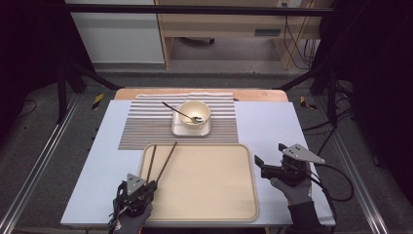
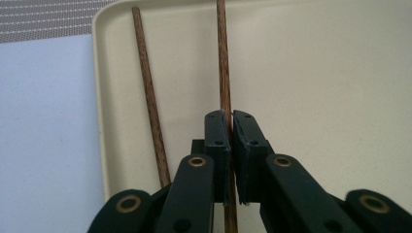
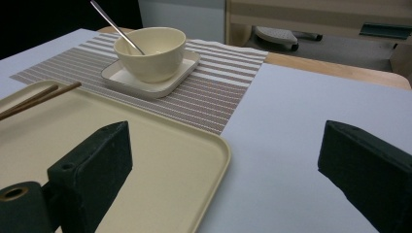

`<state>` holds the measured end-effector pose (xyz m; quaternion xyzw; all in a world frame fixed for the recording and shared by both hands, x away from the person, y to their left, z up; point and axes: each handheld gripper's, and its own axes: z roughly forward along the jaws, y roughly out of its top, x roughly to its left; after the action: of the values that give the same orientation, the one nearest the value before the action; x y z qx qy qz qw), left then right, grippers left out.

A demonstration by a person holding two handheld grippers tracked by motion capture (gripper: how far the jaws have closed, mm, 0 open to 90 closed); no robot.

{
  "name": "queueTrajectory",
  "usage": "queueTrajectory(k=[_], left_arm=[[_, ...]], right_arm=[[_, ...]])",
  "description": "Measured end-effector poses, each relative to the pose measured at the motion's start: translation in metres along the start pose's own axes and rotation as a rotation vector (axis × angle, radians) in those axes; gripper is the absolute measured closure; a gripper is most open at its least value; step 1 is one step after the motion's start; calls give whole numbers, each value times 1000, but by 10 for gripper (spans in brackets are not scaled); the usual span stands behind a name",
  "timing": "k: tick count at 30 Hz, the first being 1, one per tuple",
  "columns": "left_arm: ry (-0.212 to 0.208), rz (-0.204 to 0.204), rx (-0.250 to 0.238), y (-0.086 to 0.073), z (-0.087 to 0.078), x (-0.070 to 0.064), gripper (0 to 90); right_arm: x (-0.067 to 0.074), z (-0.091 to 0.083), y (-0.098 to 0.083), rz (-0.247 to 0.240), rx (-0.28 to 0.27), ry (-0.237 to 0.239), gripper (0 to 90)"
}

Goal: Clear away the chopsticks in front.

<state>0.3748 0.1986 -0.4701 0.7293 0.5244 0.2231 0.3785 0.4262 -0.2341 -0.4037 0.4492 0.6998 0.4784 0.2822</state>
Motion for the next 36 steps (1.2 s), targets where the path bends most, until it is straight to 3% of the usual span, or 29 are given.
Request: queueTrajectory(k=[12,28,31,36], left_arm=[[3,12,46,-6,8,-4,850],[-6,36,52,-5,10,-3,809],[-13,43,37,0,9,-2,798],[-38,76,-3,21,5,1,806]], right_arm=[[0,1,0,-1,4,1,57],[1,1,0,0,6,1,57],[1,1,0,0,5,0,57],[0,1,0,-1,4,0,57]])
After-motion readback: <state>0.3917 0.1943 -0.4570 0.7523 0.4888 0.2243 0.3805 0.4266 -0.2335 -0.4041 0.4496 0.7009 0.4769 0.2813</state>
